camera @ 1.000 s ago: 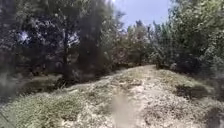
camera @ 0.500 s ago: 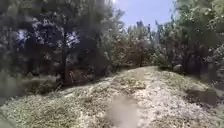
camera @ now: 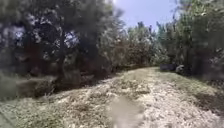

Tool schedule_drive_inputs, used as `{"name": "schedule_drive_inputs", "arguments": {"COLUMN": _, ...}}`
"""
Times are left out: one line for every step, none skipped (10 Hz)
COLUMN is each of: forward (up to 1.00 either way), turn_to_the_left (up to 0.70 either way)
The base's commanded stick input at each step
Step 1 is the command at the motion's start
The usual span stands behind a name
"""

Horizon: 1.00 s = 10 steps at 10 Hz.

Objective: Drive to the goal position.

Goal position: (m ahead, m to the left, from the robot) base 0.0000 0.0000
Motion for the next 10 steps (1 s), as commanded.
{"name": "schedule_drive_inputs", "arguments": {"forward": 0.50, "turn_to_the_left": 0.01}}
{"name": "schedule_drive_inputs", "arguments": {"forward": 0.50, "turn_to_the_left": 0.01}}
{"name": "schedule_drive_inputs", "arguments": {"forward": 0.50, "turn_to_the_left": 0.01}}
{"name": "schedule_drive_inputs", "arguments": {"forward": 0.50, "turn_to_the_left": 0.01}}
{"name": "schedule_drive_inputs", "arguments": {"forward": 0.50, "turn_to_the_left": 0.01}}
{"name": "schedule_drive_inputs", "arguments": {"forward": 0.50, "turn_to_the_left": 0.01}}
{"name": "schedule_drive_inputs", "arguments": {"forward": 0.50, "turn_to_the_left": 0.01}}
{"name": "schedule_drive_inputs", "arguments": {"forward": 0.50, "turn_to_the_left": 0.01}}
{"name": "schedule_drive_inputs", "arguments": {"forward": 0.50, "turn_to_the_left": 0.01}}
{"name": "schedule_drive_inputs", "arguments": {"forward": 0.50, "turn_to_the_left": 0.01}}
